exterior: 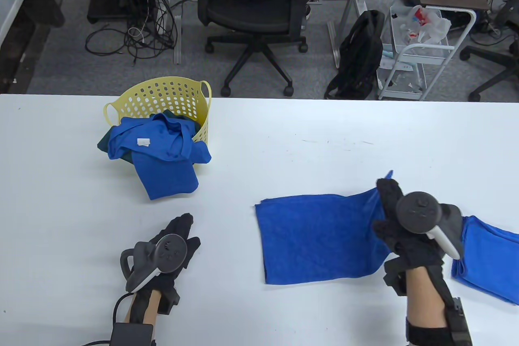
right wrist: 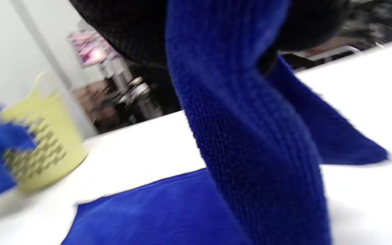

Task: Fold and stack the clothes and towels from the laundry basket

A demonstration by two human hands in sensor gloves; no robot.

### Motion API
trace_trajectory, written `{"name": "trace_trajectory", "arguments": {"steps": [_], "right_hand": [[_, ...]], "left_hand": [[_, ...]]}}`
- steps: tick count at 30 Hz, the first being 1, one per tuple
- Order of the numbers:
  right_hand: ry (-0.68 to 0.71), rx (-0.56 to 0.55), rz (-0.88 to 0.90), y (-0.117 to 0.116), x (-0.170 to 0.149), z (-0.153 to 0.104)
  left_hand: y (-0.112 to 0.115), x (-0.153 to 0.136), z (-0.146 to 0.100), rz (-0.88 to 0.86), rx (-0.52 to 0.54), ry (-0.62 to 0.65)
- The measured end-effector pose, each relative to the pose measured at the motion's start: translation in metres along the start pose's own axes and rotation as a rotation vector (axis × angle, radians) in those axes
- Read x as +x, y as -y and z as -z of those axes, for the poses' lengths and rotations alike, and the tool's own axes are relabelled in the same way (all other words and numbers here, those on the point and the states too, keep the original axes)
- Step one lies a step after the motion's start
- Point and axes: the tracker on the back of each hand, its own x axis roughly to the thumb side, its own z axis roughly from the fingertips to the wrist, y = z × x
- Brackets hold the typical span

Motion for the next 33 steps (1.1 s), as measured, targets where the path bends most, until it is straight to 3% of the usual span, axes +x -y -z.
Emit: {"name": "trace_trajectory", "arguments": {"steps": [3,5,7,9,18,20,22,25,26,29,31,33], "right_hand": [[0.156,0.17,-0.168,-0.052,0.085,0.016],[0.219,0.354,-0.29,-0.12,0.127,0.023],[0.229,0.427,-0.398,-0.162,0.144,0.025],[0.221,0.422,-0.431,-0.178,0.148,0.027],[0.258,0.455,-0.169,-0.16,0.133,0.026],[0.299,0.514,-0.09,-0.158,0.127,0.026],[0.339,0.596,0.112,-0.146,0.116,0.026],[0.348,0.472,0.339,-0.108,0.095,0.024],[0.307,0.365,0.37,-0.088,0.08,0.024],[0.114,0.086,0.29,-0.055,0.034,0.03],[-0.02,0.077,0.238,-0.06,0.014,0.042],[-0.079,0.165,0.204,-0.069,-0.001,0.054]], "left_hand": [[0.0,-0.002,0.0,-0.012,0.001,0.001],[0.0,-0.003,-0.001,-0.001,-0.002,0.003],[0.002,-0.004,0.0,0.023,-0.013,-0.002],[0.005,-0.004,0.0,0.047,-0.027,-0.009],[0.008,-0.001,0.002,0.077,-0.057,0.002],[0.01,-0.001,0.002,0.089,-0.068,-0.002],[0.01,0.0,0.003,0.094,-0.077,0.0],[0.008,0.003,0.003,0.087,-0.093,0.001],[0.005,0.009,0.003,0.073,-0.1,0.002],[-0.004,0.039,0.019,-0.086,-0.143,0.027],[-0.003,0.066,0.038,-0.164,-0.193,0.04],[0.005,0.101,0.054,-0.193,-0.227,0.11]]}}
